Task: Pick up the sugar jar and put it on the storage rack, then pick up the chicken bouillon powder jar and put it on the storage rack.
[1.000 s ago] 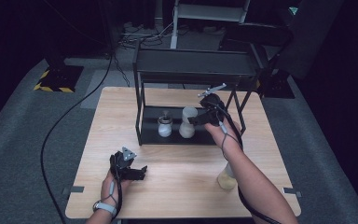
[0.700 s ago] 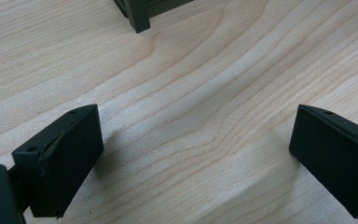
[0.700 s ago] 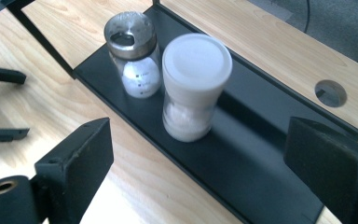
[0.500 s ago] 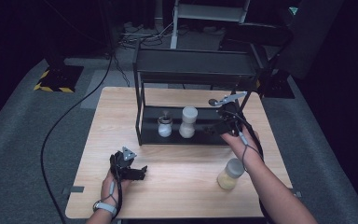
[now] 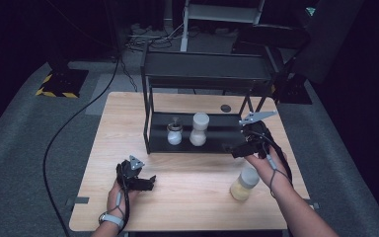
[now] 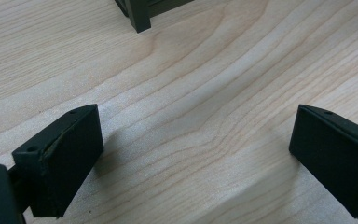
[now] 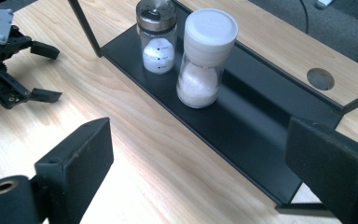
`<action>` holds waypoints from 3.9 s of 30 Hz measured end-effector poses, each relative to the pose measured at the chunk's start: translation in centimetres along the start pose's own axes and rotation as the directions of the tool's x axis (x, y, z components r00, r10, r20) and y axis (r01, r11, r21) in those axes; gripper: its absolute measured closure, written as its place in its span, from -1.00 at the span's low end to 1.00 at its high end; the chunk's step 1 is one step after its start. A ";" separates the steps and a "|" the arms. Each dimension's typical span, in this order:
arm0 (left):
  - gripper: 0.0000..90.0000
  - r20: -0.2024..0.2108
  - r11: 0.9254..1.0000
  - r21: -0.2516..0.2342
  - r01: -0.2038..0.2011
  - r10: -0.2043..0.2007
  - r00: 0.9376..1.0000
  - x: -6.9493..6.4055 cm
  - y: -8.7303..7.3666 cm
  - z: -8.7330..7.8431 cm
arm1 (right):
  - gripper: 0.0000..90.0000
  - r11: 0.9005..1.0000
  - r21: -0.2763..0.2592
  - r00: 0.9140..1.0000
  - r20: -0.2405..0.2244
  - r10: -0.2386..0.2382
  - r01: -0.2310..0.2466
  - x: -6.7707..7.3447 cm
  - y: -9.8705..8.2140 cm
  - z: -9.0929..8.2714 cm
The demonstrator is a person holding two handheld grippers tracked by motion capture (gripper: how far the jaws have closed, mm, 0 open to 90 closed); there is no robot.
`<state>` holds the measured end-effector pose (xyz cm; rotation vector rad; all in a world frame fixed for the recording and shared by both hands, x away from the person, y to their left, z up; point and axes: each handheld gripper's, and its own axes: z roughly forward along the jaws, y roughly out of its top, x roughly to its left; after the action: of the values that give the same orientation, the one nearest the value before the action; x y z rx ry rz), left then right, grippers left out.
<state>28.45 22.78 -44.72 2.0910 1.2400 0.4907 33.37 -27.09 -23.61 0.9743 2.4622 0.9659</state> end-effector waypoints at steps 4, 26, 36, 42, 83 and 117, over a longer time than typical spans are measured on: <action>-0.94 -0.001 1.000 0.000 0.001 -0.001 1.000 0.0 0.0 0.0 | -0.82 1.000 -0.007 1.000 -0.007 0.010 -0.010 0.0 -1.0 -0.7; -0.94 -0.007 1.000 -0.001 0.005 -0.005 1.000 -0.2 0.0 0.0 | -0.82 1.000 -0.021 1.000 0.007 0.021 -0.021 1.5 -6.4 -3.4; -0.94 -0.008 1.000 -0.001 0.006 -0.006 1.000 -0.2 -0.1 0.0 | -0.82 1.000 -0.020 1.000 0.012 0.011 -0.010 2.4 -8.5 -4.4; -0.94 -0.008 1.000 -0.001 0.007 -0.007 1.000 -0.2 -0.1 0.0 | -0.83 1.000 -0.020 1.000 0.020 0.018 -0.018 2.8 -9.6 -4.7; -0.94 -0.012 1.000 -0.002 0.011 -0.011 1.000 -0.3 -0.1 0.0 | -0.58 0.999 -0.004 0.998 0.029 0.052 -0.052 2.4 -14.2 1.3; -0.94 -0.013 1.000 -0.001 0.013 -0.013 1.000 -0.3 -0.2 -0.1 | -0.26 1.000 -0.016 0.999 0.038 0.026 -0.025 -0.1 -10.2 -0.4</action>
<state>28.11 22.67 -44.75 2.0805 1.2597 0.4999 28.33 -32.85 -30.40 1.0119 2.4130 0.9643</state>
